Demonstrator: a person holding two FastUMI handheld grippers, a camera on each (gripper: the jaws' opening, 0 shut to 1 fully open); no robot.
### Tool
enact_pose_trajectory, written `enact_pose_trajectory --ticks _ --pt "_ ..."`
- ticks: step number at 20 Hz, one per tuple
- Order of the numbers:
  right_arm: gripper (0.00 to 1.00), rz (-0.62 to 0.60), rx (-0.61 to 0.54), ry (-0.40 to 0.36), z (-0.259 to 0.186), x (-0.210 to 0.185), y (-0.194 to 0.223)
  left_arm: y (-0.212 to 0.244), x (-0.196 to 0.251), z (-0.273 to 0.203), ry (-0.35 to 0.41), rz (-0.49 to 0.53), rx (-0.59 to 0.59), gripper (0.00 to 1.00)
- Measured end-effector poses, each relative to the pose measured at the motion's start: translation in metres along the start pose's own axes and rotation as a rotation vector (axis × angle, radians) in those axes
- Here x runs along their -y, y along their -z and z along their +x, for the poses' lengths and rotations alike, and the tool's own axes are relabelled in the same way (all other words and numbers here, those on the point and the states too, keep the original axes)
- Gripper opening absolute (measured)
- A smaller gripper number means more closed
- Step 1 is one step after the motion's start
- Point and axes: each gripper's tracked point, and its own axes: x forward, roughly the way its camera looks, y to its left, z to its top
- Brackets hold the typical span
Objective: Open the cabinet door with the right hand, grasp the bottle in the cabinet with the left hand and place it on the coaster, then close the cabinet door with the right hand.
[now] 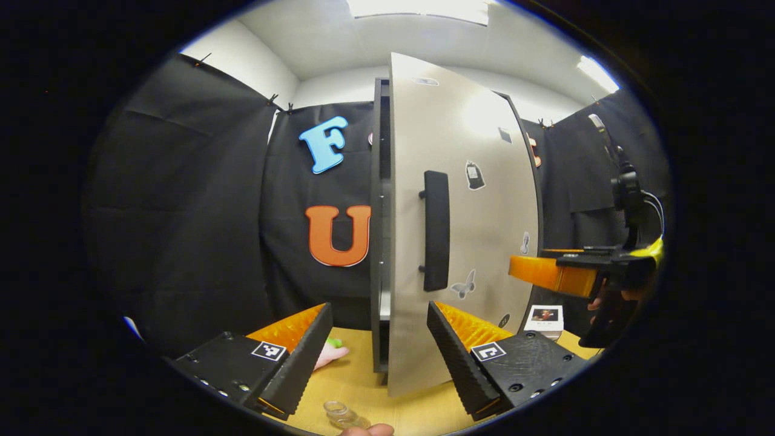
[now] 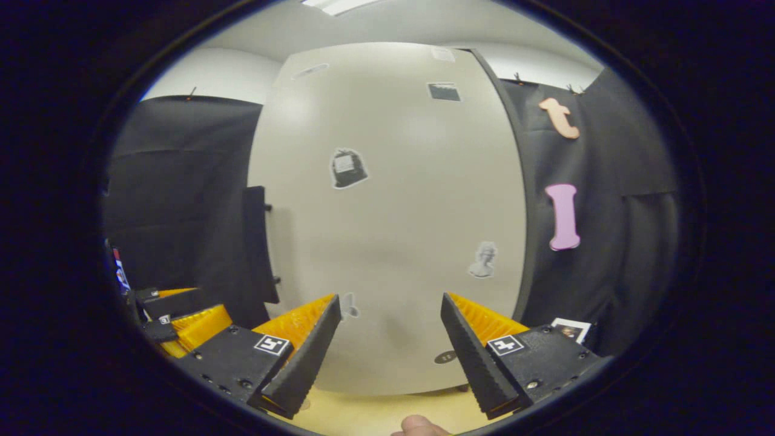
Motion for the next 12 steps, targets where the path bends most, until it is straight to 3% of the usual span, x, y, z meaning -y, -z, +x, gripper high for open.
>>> enact_pose_trajectory --ticks 3,6,12 --pt "1.0 -0.008 0.003 0.114 -0.01 0.029 -0.004 0.012 0.005 0.03 0.0 -0.006 -0.06 0.94" --pt "1.0 -0.012 0.018 0.187 -0.023 0.041 -0.01 0.008 0.017 0.043 0.045 -0.038 -0.04 0.95" --pt "1.0 -0.033 0.006 0.241 -0.033 0.037 -0.01 0.004 0.024 0.042 0.132 -0.005 0.016 0.95"
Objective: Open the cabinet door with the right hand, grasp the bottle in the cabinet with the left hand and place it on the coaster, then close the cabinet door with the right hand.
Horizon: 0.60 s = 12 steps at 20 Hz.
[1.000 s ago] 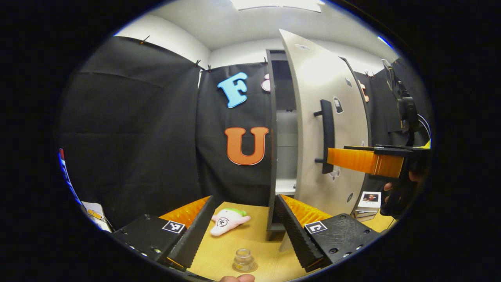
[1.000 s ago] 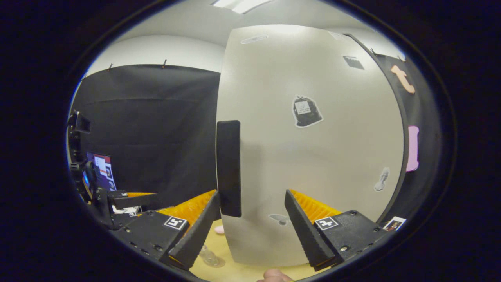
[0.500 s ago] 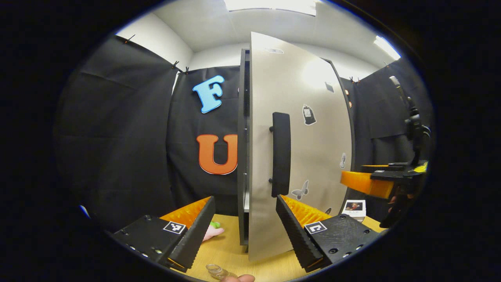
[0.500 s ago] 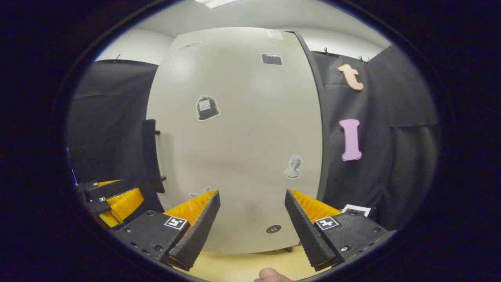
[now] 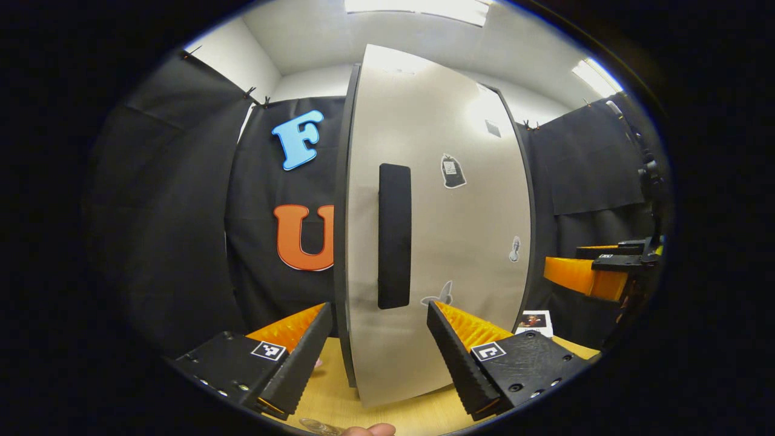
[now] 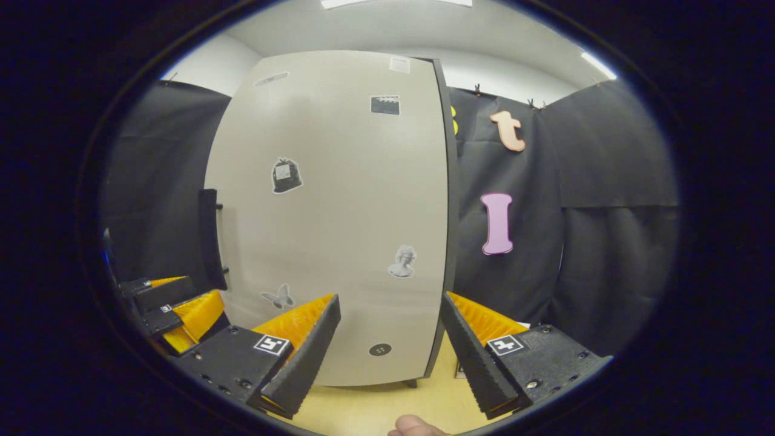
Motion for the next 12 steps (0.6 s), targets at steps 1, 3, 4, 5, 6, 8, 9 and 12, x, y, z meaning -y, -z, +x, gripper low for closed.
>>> enact_pose_trajectory --ticks 1,3,4,5,6,8,9,12 --pt "1.0 0.001 -0.002 0.016 0.0 0.0 -0.001 -0.002 -0.001 0.0 0.008 0.0 0.005 0.95" --pt "1.0 0.009 -0.006 0.03 0.0 -0.003 0.0 -0.003 -0.002 0.002 0.017 0.003 0.014 0.95" --pt "1.0 0.012 -0.028 0.059 -0.003 0.001 0.005 -0.002 -0.002 0.004 0.026 0.003 0.008 0.95" --pt "1.0 0.013 -0.028 0.091 -0.005 0.003 0.005 0.001 -0.004 0.005 0.032 0.002 0.0 0.95" --pt "1.0 0.014 -0.005 0.12 -0.006 0.003 0.003 0.003 -0.007 0.005 0.039 0.0 -0.011 0.95" --pt "1.0 -0.006 0.073 0.15 -0.01 -0.001 -0.005 0.008 -0.013 -0.001 0.051 -0.003 -0.016 0.95" --pt "1.0 -0.027 0.109 0.157 -0.014 -0.004 -0.007 0.012 -0.015 -0.002 0.057 -0.002 -0.018 0.95" --pt "1.0 -0.056 0.16 0.163 -0.024 -0.015 -0.005 0.028 -0.018 -0.003 0.074 0.016 -0.032 0.95"
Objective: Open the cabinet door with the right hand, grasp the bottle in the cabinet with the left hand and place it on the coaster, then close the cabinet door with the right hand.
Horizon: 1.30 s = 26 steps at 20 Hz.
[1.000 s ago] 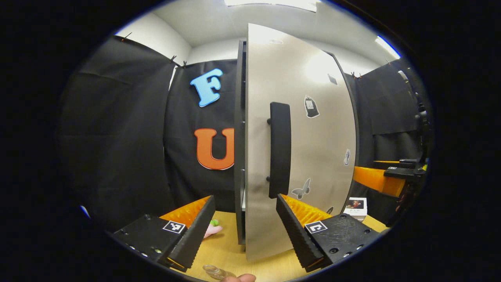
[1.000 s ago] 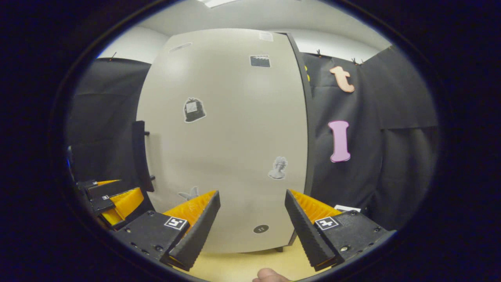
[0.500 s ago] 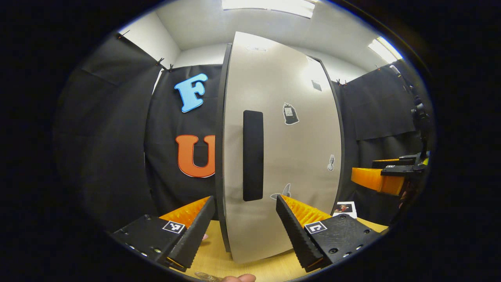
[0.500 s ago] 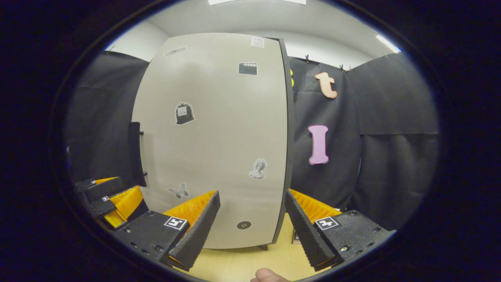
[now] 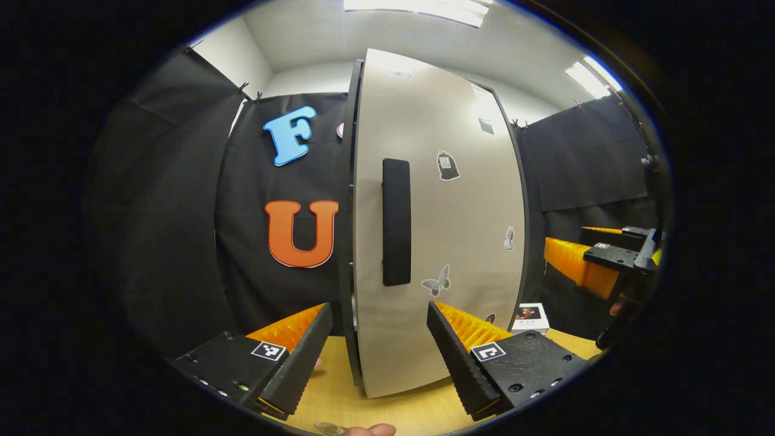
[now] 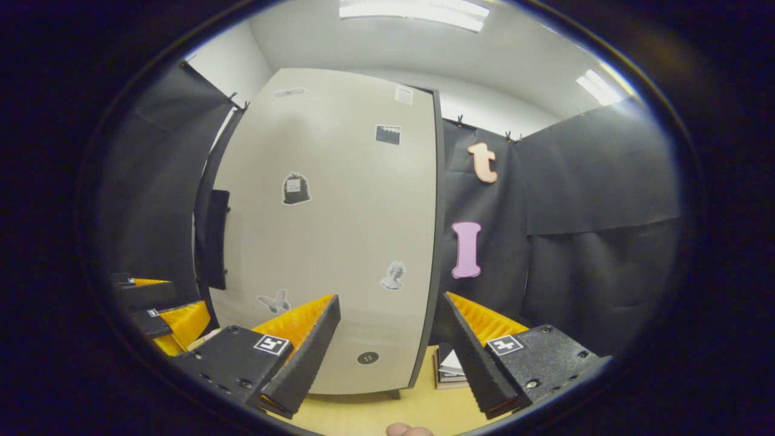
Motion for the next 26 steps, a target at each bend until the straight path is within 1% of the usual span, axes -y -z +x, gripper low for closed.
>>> enact_pose_trajectory --ticks 2,4,6,9,10,11,12,15,17,20,22,24,26 --pt "1.0 0.013 -0.005 -0.01 -0.007 -0.006 0.005 0.001 0.001 -0.002 0.001 0.016 -0.016 0.95" --pt "1.0 0.011 -0.024 -0.009 -0.009 -0.002 0.012 -0.002 0.004 -0.002 -0.001 0.012 -0.011 0.95" --pt "1.0 0.037 -0.054 -0.005 -0.009 0.002 0.02 -0.002 0.011 -0.002 0.004 0.003 -0.007 0.95" --pt "1.0 0.076 -0.1 -0.027 -0.008 0.006 0.032 0.007 0.032 -0.012 0.038 -0.101 -0.04 0.95" --pt "1.0 0.077 -0.103 -0.029 -0.009 0.01 0.034 0.008 0.031 -0.012 0.017 -0.108 -0.046 0.95" --pt "1.0 0.074 -0.105 -0.031 -0.008 0.012 0.036 0.011 0.028 -0.012 -0.005 -0.097 -0.054 0.95" --pt "1.0 0.071 -0.107 -0.034 -0.008 0.012 0.039 0.012 0.026 -0.011 -0.013 -0.086 -0.056 0.95" --pt "1.0 0.067 -0.099 -0.047 -0.004 0.009 0.043 0.007 0.029 -0.009 0.007 -0.069 -0.02 0.95" --pt "1.0 0.066 -0.144 -0.075 -0.005 0.0 0.053 0.01 0.03 -0.006 0.005 -0.058 -0.037 0.95" --pt "1.0 0.052 -0.139 -0.106 -0.003 -0.008 0.048 0.006 0.033 0.0 0.006 -0.061 -0.026 0.95" --pt "1.0 0.036 -0.132 -0.109 0.002 -0.009 0.045 0.008 0.033 0.005 0.01 -0.071 -0.034 0.95" --pt "1.0 0.051 -0.125 -0.104 0.006 -0.007 0.043 0.01 0.034 0.01 0.011 -0.079 -0.044 0.95" --pt "1.0 0.077 -0.128 -0.09 0.009 -0.004 0.042 0.005 0.03 0.013 -0.004 -0.067 -0.035 0.95"
